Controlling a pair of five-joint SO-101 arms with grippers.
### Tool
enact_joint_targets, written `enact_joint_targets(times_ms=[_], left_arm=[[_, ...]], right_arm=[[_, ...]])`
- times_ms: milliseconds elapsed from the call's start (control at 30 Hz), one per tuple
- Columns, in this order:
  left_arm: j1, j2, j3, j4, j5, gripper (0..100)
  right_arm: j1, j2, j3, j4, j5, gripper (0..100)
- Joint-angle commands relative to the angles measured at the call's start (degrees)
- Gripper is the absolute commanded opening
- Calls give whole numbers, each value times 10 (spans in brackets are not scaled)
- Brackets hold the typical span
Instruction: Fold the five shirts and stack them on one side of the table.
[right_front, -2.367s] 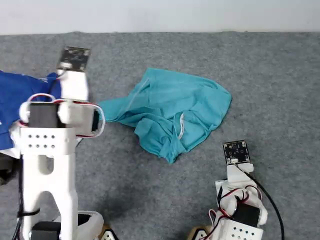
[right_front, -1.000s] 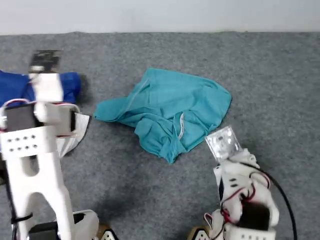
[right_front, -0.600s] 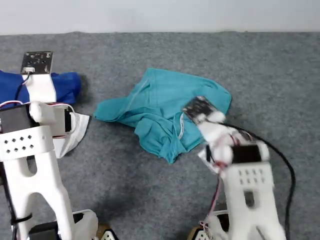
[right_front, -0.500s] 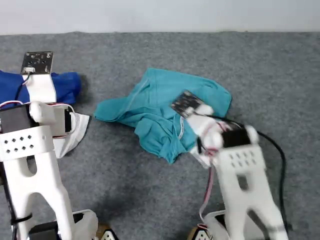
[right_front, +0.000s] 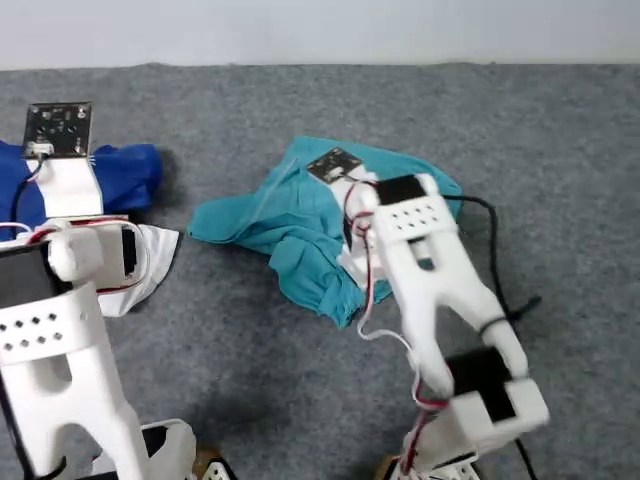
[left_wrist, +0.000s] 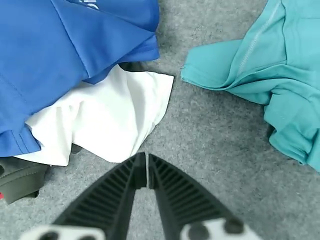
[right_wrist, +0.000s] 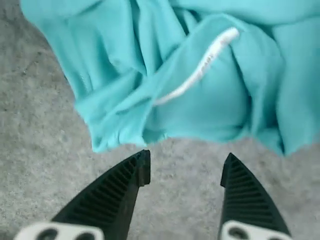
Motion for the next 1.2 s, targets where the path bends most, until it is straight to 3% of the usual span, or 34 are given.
enact_joint_targets(times_ms=[0, 233, 600, 900, 967, 1067, 1167], left_arm=[[-3, -15, -1, 11, -8, 14], [-2, -18, 31, 9, -7, 14], [-2, -18, 35, 4, -7, 14], [1, -17, 36, 1, -7, 14], [1, -16, 36, 1, -7, 14], [1, -15, 36, 1, -7, 14], [1, -15, 36, 1, -7, 14]], right_arm=[[-10, 58, -69, 5, -6, 242], [-22, 139, -115, 10, -34, 241], [-69, 142, -260, 166, -76, 241], [-82, 239, -268, 147, -84, 236], [-77, 268, -268, 147, -80, 181], [-73, 290, -281, 151, -78, 9], [-57, 278, -303, 161, -77, 21]])
